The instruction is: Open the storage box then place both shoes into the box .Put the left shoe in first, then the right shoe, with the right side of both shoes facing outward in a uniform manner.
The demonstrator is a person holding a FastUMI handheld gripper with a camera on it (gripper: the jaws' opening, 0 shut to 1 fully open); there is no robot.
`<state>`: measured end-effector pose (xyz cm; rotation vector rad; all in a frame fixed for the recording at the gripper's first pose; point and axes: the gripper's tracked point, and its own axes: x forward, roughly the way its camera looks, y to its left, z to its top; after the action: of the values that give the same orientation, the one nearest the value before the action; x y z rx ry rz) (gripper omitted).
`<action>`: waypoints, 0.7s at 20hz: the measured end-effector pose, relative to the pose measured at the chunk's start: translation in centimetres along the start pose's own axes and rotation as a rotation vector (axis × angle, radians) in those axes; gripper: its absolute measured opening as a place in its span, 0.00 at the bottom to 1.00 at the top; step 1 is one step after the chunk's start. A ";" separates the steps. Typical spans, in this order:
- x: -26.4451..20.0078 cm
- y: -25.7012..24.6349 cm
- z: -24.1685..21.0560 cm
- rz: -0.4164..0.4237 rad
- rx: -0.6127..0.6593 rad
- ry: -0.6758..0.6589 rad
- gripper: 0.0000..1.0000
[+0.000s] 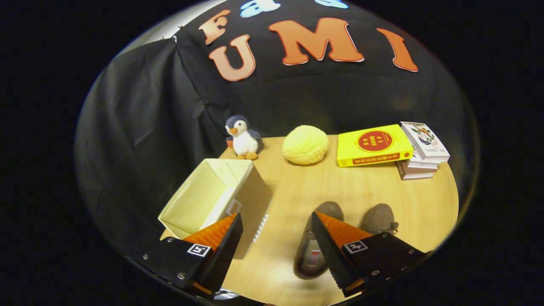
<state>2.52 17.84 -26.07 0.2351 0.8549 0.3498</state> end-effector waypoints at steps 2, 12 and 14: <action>0.7 -2.4 -1.7 -0.045 -0.001 0.044 0.98; 5.1 -8.9 -9.5 -0.144 -0.022 0.249 0.89; 6.2 -9.9 -9.8 -0.176 -0.018 0.250 0.84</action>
<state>0.79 11.83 -39.96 0.0986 1.1098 0.2245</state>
